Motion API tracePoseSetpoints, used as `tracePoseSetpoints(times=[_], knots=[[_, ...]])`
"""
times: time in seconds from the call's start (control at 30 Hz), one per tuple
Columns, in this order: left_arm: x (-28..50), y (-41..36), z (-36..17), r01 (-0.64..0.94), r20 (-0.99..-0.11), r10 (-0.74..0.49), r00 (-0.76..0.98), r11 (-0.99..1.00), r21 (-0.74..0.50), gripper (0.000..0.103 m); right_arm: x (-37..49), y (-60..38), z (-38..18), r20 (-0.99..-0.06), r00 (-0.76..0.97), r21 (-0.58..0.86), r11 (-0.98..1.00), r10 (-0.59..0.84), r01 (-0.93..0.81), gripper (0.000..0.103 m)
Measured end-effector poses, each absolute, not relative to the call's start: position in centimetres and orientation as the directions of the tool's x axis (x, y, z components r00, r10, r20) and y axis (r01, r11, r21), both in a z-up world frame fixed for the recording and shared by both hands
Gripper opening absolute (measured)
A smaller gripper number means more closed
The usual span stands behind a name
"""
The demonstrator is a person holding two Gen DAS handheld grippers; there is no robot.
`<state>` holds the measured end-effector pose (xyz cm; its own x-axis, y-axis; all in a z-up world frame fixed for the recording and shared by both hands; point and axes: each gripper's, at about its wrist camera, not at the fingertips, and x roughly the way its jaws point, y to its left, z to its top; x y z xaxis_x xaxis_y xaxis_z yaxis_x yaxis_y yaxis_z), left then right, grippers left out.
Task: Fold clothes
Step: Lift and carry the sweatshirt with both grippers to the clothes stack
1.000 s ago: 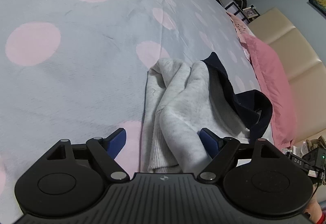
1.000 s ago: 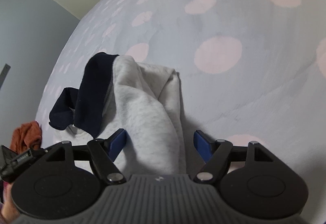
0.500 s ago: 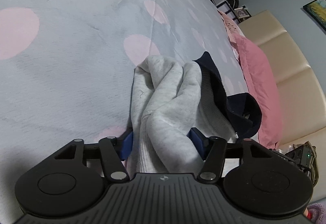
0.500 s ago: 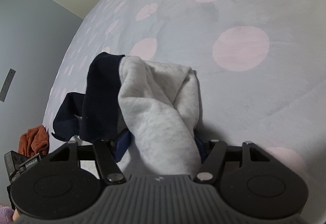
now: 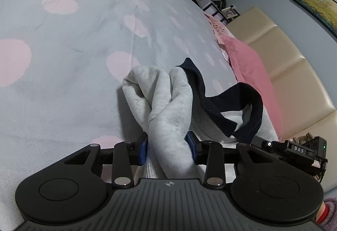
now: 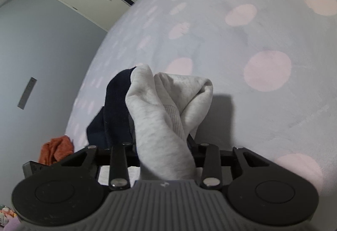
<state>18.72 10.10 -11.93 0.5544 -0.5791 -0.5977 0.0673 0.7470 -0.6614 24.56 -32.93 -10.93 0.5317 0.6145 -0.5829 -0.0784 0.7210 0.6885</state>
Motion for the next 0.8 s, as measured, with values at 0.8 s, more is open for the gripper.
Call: tracePoseSetpoints(times=[0.8], knots=[[17.4, -7.5, -6.9, 0.314, -0.465, -0.778, 0.423, 0.607, -0.73, 0.033, 14.1, -49.0, -2.5, -0.535, 0.691, 0.631, 0.774, 0.486, -0.056, 0.038]])
